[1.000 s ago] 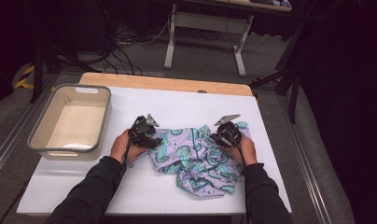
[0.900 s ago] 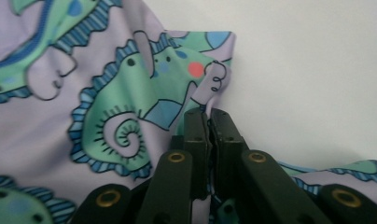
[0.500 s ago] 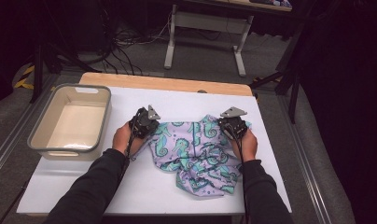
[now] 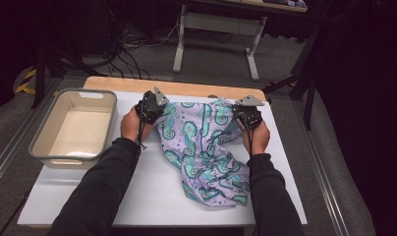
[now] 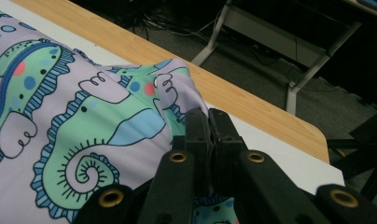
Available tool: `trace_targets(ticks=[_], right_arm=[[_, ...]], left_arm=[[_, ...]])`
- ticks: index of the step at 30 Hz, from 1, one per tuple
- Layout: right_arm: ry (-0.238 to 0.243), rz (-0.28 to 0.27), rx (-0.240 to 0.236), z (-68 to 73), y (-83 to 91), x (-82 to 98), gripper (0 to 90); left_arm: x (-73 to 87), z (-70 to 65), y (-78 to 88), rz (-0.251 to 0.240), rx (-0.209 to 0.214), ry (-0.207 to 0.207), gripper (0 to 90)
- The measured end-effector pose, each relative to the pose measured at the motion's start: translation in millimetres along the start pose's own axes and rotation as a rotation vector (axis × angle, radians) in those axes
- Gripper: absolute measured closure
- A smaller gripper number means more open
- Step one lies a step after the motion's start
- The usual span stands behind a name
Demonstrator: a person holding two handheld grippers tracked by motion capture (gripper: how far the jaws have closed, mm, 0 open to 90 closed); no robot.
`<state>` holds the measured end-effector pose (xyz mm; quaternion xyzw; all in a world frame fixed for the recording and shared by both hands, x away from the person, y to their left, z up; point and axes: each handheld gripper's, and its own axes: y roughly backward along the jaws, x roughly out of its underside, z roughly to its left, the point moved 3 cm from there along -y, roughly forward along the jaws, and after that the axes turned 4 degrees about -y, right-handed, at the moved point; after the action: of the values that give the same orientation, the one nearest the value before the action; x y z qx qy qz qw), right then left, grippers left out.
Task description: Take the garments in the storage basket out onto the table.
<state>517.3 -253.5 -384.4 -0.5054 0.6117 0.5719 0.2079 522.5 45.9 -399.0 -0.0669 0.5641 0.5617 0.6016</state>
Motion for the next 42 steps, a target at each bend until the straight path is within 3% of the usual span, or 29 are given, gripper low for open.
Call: trace_targets(ticks=[4, 6, 9, 11, 12, 19, 22, 24, 25, 26, 28, 29, 31, 34, 36, 39, 40, 42], right_arm=[[-0.010, 0.044, -0.005, 0.7, -8.0, 5.4, 87.6], [-0.016, 0.068, -0.007, 1.3, -11.5, 10.9, 87.4], [0.004, 0.097, 0.003, 2.7, -13.9, 16.7, 87.1], [0.040, 0.137, -0.003, 5.7, -14.6, 26.1, 86.9], [0.050, 0.145, -0.006, 6.3, -14.5, 28.3, 86.9], [0.053, 0.144, -0.038, 10.6, -5.5, 48.0, 85.4], [0.052, 0.158, -0.013, 9.9, -5.3, 56.7, 74.2], [0.045, 0.154, 0.001, 8.1, -4.3, 60.4, 68.6], [0.026, 0.150, 0.016, 6.5, -3.1, 63.5, 60.8], [0.016, 0.149, 0.018, 6.1, -2.4, 64.7, 57.6], [0.002, 0.143, 0.017, 5.0, -0.6, 66.4, 54.4], [-0.028, 0.124, 0.016, 3.0, 3.6, 69.1, 52.1], [-0.055, 0.101, -0.006, 1.2, 8.8, 72.1, 52.1], [-0.089, 0.067, -0.039, 1.1, 15.0, 76.9, 56.3], [-0.073, 0.077, -0.059, 3.3, 16.9, 79.8, 56.1], [-0.073, 0.085, -0.091, 6.4, 18.8, 84.7, 56.0], [-0.074, 0.086, -0.103, 7.4, 19.0, 87.0, 55.9], [-0.075, 0.095, -0.115, 8.1, 18.9, 89.1, 55.6]], left_arm=[[10.6, -15.1, -11.1, 0.020, 0.044, 0.023, 87.7], [16.6, -20.7, -14.3, 0.032, 0.077, 0.016, 87.2], [22.1, -25.3, -13.9, 0.029, 0.101, 0.026, 89.2], [29.3, -30.7, -11.0, 0.027, 0.143, 0.042, 89.6], [32.3, -32.2, -9.0, 0.028, 0.146, 0.026, 89.6], [47.4, -43.1, -3.8, 0.040, 0.225, 0.039, 89.8], [50.8, -47.5, 2.0, 0.029, 0.225, 0.033, 89.3], [51.1, -47.3, 2.8, 0.027, 0.212, 0.030, 78.2], [52.4, -46.5, 4.6, 0.022, 0.190, 0.059, 65.3], [53.7, -45.4, 4.1, 0.022, 0.189, 0.079, 60.2], [54.7, -45.1, 3.1, 0.024, 0.195, 0.090, 53.3], [57.7, -46.6, -0.3, 0.044, 0.239, 0.104, 49.8], [59.5, -48.6, -2.1, 0.050, 0.252, 0.105, 47.9], [64.4, -54.7, -5.1, 0.082, 0.302, 0.096, 51.9], [67.4, -58.2, -7.7, 0.101, 0.330, 0.092, 55.8], [70.4, -62.4, -7.9, 0.112, 0.394, 0.094, 70.1], [70.6, -62.3, -7.4, 0.116, 0.407, 0.100, 78.0], [70.7, -62.8, -7.0, 0.117, 0.408, 0.105, 85.7]])
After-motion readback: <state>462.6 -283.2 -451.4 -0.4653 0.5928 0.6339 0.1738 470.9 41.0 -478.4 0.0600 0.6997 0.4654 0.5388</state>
